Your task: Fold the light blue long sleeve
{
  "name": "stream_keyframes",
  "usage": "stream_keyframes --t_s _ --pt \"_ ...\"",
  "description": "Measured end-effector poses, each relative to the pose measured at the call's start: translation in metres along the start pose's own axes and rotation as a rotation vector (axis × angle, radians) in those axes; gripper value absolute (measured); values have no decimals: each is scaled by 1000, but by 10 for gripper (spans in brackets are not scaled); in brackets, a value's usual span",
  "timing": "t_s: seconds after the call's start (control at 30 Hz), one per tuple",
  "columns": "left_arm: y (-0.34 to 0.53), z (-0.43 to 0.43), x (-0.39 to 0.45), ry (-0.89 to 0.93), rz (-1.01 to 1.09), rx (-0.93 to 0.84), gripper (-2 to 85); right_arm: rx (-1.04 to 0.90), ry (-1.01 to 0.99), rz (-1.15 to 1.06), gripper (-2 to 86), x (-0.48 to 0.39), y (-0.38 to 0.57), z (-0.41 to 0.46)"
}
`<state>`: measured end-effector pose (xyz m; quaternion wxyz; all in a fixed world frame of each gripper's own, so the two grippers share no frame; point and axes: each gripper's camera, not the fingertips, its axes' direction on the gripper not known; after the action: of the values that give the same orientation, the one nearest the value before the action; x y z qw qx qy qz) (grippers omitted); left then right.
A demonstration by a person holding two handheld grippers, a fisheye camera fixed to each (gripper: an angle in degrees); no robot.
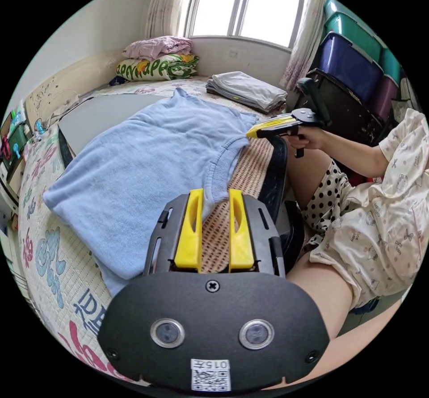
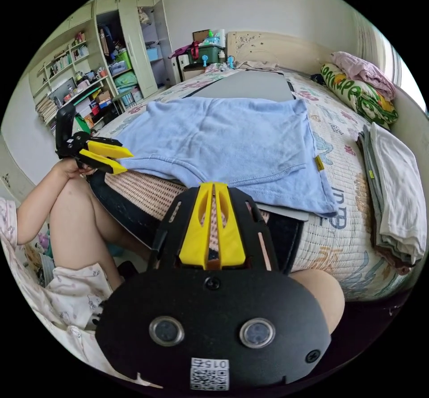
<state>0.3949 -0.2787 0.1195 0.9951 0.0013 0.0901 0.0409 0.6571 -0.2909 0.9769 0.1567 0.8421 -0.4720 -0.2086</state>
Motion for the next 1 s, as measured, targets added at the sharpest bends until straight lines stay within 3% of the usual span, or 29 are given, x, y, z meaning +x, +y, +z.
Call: stream_keyframes --t_s 0.33,0.73,1.0 --pt "41 -38 8 -54 24 -28 80 20 61 -290 99 -36 37 -1" --pt "80 -57 -11 -53 31 -54 37 -80 31 -401 117 -71 45 66" --pt "119 -107 -22 -198 -4 117 21 -77 103 -472 115 -103 63 90"
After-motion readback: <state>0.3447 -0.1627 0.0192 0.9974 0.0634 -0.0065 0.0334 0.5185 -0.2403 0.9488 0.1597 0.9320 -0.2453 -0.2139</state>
